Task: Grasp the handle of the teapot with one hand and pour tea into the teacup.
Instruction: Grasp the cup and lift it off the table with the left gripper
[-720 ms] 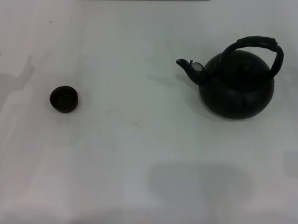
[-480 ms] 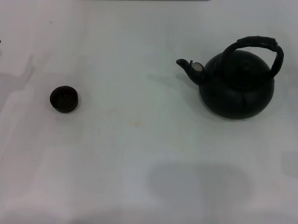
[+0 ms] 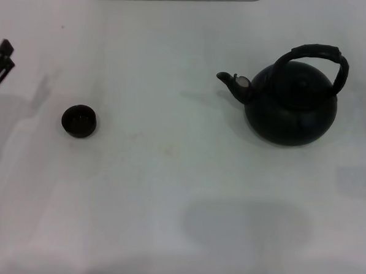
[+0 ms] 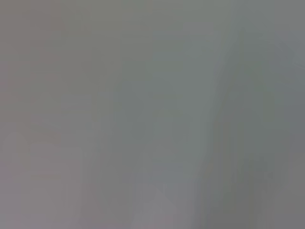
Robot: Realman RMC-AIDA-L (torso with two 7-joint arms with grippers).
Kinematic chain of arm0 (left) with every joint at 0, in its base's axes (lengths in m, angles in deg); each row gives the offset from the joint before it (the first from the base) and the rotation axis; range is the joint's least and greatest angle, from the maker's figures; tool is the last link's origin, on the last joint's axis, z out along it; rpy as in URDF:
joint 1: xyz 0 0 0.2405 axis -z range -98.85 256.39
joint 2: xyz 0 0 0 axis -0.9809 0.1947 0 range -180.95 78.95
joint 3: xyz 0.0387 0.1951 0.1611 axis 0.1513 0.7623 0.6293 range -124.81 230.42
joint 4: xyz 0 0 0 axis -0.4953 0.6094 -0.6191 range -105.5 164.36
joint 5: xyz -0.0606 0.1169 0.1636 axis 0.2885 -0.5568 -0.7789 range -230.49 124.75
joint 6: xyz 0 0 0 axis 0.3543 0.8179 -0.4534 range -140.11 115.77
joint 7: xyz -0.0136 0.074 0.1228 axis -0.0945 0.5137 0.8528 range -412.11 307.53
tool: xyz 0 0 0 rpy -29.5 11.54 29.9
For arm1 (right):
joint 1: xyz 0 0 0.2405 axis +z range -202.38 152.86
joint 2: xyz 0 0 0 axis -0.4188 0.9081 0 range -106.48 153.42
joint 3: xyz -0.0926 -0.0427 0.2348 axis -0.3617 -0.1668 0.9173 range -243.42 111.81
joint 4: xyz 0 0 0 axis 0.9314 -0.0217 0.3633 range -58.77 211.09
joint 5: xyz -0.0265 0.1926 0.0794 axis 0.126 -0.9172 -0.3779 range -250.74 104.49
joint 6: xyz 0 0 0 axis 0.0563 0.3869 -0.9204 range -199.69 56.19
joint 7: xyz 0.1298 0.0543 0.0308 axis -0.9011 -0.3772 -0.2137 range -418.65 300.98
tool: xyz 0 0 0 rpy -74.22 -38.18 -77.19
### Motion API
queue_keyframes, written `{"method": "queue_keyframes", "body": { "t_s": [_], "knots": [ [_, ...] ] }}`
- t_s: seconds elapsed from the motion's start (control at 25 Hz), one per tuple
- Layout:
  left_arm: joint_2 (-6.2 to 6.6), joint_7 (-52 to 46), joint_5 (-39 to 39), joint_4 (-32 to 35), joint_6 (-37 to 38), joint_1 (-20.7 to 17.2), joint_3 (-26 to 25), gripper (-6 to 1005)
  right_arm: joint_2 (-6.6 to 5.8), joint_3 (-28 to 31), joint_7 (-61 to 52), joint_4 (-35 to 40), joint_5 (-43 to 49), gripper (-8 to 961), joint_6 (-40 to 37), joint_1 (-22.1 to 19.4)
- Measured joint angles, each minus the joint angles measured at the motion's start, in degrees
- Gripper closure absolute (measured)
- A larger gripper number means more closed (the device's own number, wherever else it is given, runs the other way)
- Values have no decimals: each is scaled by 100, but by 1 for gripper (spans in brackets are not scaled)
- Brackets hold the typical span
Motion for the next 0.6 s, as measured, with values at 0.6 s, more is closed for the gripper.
{"method": "queue_keyframes", "body": {
  "t_s": [0.6],
  "knots": [
    [-58,-1805,-1566,-2375,1829,-646,115,136,-9,-146,41,11,9,96,-903,257]
  ]
}}
